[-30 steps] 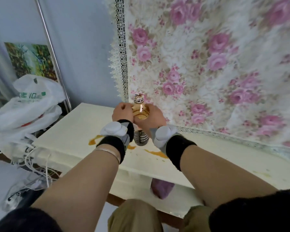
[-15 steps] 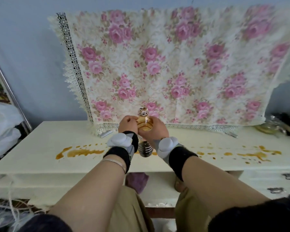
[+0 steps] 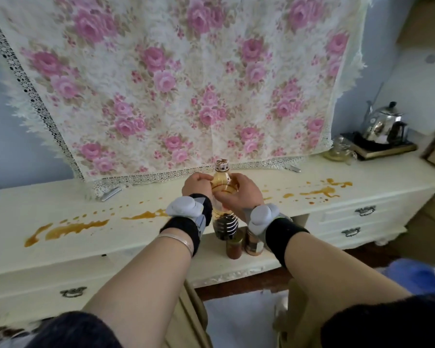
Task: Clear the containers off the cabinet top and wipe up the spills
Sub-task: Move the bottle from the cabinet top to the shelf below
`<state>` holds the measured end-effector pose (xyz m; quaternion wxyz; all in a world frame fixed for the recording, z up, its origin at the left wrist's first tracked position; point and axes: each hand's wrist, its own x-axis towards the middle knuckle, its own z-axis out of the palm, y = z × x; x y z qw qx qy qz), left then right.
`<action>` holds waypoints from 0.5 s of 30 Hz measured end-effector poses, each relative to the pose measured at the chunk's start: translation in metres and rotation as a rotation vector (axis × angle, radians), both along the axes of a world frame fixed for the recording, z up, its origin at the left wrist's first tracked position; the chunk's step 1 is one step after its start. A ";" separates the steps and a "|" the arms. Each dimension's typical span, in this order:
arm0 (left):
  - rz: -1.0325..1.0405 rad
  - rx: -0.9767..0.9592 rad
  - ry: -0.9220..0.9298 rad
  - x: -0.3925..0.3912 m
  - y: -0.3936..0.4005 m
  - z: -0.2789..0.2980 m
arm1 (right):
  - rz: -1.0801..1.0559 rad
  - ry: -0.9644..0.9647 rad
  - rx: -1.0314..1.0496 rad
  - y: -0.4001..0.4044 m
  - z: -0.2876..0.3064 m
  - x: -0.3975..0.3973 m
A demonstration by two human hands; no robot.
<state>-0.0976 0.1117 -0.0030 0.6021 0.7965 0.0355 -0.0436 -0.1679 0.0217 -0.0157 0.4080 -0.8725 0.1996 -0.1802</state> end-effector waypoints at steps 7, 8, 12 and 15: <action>-0.072 0.071 0.096 -0.033 -0.009 -0.048 | 0.016 0.089 0.095 -0.012 -0.046 -0.044; -0.075 0.081 0.112 -0.037 -0.007 -0.055 | 0.025 0.102 0.097 -0.012 -0.053 -0.048; -0.082 0.128 0.185 -0.046 0.001 -0.088 | 0.069 0.185 0.071 -0.009 -0.085 -0.061; -0.110 0.135 0.228 -0.050 0.008 -0.113 | 0.082 0.241 0.073 -0.005 -0.106 -0.067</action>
